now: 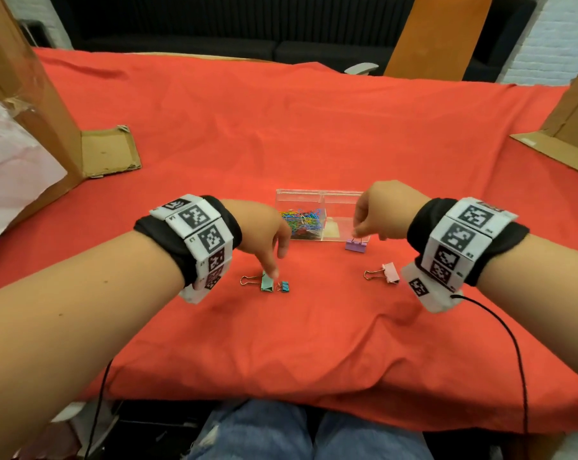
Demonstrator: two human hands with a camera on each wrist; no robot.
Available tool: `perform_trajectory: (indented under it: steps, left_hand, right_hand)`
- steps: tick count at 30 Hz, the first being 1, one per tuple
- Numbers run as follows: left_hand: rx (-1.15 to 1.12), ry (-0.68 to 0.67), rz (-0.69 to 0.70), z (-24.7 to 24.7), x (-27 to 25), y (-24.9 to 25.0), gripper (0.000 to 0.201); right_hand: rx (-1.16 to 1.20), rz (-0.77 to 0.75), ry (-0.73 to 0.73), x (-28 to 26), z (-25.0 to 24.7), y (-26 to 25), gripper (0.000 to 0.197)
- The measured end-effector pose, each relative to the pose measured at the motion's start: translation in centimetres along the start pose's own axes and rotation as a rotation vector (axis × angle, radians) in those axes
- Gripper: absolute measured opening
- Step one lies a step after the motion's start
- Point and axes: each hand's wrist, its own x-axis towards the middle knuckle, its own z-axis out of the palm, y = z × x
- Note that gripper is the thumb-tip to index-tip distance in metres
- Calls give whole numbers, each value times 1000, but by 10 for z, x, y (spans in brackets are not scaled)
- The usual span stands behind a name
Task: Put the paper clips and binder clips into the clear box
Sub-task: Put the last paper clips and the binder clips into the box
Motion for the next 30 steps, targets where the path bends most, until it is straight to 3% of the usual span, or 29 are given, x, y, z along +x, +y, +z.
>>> perform_trajectory:
  steps: [4, 11, 16, 22, 27, 30]
  left_hand:
    - [16, -96, -38, 18, 1, 5, 53]
    - [64, -81, -49, 25, 0, 13, 42]
    - [42, -55, -36, 24, 2, 14, 35]
    - [-31, 200, 69, 0, -2, 23, 29]
    - [-62, 531, 140, -27, 13, 34, 32]
    - [-86, 598, 139, -36, 30, 42, 35]
  right_hand:
    - [-63, -19, 51, -4, 15, 7, 21]
    - [-22, 25, 184, -5, 24, 10, 27]
    - [-9, 57, 139, 0, 33, 7, 30]
    - [20, 26, 64, -6, 30, 5, 20]
    - [177, 19, 208, -6, 2, 9, 13]
    - [233, 46, 281, 2, -7, 14, 11]
